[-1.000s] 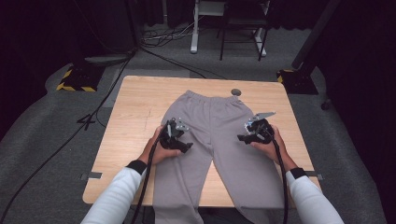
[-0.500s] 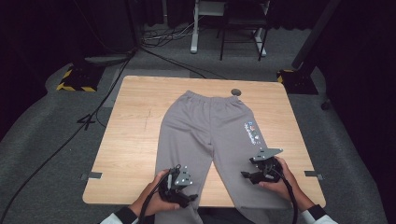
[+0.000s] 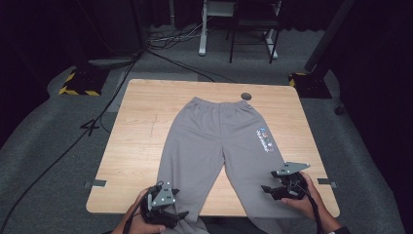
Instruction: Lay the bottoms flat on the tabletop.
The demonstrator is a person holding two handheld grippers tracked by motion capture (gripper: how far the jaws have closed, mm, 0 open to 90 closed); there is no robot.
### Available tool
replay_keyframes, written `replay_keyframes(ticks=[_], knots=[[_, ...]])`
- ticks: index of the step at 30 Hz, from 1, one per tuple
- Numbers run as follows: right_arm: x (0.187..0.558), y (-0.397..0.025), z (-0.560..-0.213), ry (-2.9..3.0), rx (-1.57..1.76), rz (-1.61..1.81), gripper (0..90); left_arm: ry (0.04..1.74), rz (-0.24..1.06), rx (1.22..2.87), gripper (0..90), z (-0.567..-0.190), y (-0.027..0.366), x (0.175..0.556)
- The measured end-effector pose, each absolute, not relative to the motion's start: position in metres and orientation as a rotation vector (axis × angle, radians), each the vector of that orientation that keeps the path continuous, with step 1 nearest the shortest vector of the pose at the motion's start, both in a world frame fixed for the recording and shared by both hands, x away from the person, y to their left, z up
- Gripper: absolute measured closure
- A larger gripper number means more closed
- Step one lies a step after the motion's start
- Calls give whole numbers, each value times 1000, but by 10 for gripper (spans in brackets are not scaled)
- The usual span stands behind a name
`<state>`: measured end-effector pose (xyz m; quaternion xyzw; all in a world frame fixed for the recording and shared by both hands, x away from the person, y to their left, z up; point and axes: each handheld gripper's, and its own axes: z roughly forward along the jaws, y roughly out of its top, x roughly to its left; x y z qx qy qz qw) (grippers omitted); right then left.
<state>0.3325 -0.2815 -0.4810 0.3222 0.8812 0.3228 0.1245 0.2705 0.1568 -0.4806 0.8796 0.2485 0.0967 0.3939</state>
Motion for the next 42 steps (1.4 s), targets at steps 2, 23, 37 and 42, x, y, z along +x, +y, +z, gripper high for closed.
replay_keyframes(ticks=[2,23,37,42], knots=[[334,-285,-477,2538,922,935,293,701,247,2205,183,-478,158,289],[406,-329,-495,2372,1172,945,265,821,304,2248,208,-502,127,401],[381,-348,-455,2251,1118,926,281,838,378,2298,185,-484,164,376],[363,-363,-454,2231,1118,889,272,866,372,2277,192,-488,188,343]])
